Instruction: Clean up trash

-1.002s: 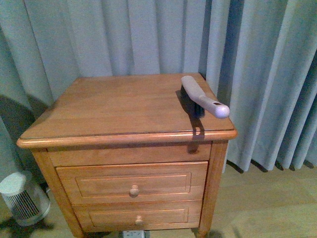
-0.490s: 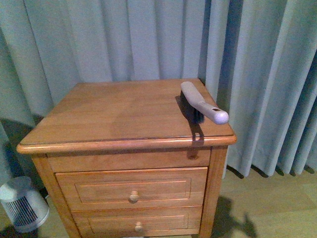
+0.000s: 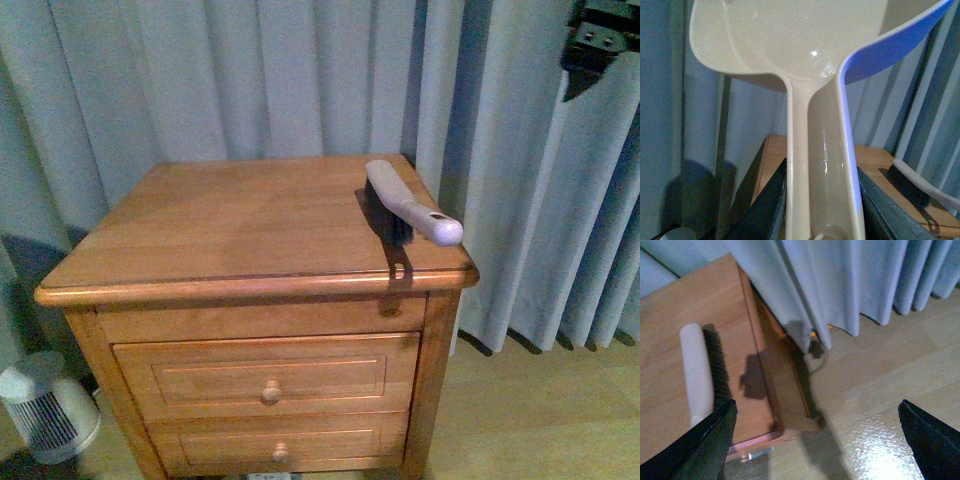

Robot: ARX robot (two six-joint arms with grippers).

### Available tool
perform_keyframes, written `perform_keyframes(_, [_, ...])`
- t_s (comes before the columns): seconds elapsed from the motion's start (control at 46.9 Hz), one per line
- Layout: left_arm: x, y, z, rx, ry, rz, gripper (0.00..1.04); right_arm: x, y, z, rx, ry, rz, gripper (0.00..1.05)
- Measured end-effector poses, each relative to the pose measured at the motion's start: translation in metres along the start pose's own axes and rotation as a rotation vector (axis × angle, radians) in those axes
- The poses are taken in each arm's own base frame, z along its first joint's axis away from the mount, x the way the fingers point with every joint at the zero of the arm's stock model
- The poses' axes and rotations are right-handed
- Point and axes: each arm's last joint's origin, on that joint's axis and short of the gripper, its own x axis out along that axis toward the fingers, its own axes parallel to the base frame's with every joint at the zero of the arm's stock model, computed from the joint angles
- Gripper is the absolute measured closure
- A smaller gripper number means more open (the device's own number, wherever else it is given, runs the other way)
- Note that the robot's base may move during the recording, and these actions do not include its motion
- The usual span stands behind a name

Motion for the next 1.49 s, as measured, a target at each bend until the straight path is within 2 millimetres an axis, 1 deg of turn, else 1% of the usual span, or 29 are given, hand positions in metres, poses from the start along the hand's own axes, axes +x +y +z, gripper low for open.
perform_keyframes(0.192, [0.000, 0.000, 0.000, 0.000, 0.000, 0.000, 0.77, 0.016, 0.030, -0.004, 0.027, 0.043, 0.076, 0.07])
perform_keyframes(0.341, [0.000, 0.000, 0.000, 0.000, 0.000, 0.000, 0.77, 0.027, 0.053, -0.015, 0.036, 0.092, 0.120, 0.07])
perform_keyframes(0.469, [0.000, 0.000, 0.000, 0.000, 0.000, 0.000, 0.77, 0.038, 0.069, -0.024, 0.027, 0.132, 0.143, 0.07])
perform_keyframes(0.661, [0.000, 0.000, 0.000, 0.000, 0.000, 0.000, 0.77, 0.065, 0.098, -0.041, 0.016, 0.220, 0.154, 0.07])
perform_keyframes(0.768, [0.000, 0.000, 0.000, 0.000, 0.000, 0.000, 0.77, 0.080, 0.106, -0.050, 0.012, 0.261, 0.150, 0.07])
perform_keyframes(0.896, [0.000, 0.000, 0.000, 0.000, 0.000, 0.000, 0.77, 0.090, 0.112, -0.062, 0.005, 0.303, 0.147, 0.07])
perform_keyframes(1.066, [0.000, 0.000, 0.000, 0.000, 0.000, 0.000, 0.77, 0.092, 0.116, -0.073, 0.006, 0.345, 0.143, 0.07])
perform_keyframes(1.194, [0.000, 0.000, 0.000, 0.000, 0.000, 0.000, 0.77, 0.091, 0.117, -0.075, 0.002, 0.355, 0.141, 0.07])
perform_keyframes(1.237, [0.000, 0.000, 0.000, 0.000, 0.000, 0.000, 0.77, 0.091, 0.117, -0.075, 0.002, 0.358, 0.139, 0.11])
perform_keyframes(1.365, [0.000, 0.000, 0.000, 0.000, 0.000, 0.000, 0.77, 0.091, 0.116, -0.076, -0.001, 0.367, 0.131, 0.27])
perform_keyframes(1.471, [0.000, 0.000, 0.000, 0.000, 0.000, 0.000, 0.77, 0.092, 0.115, -0.078, -0.004, 0.379, 0.123, 0.46])
perform_keyframes(1.493, [0.000, 0.000, 0.000, 0.000, 0.000, 0.000, 0.77, 0.093, 0.115, -0.079, -0.004, 0.381, 0.122, 0.52])
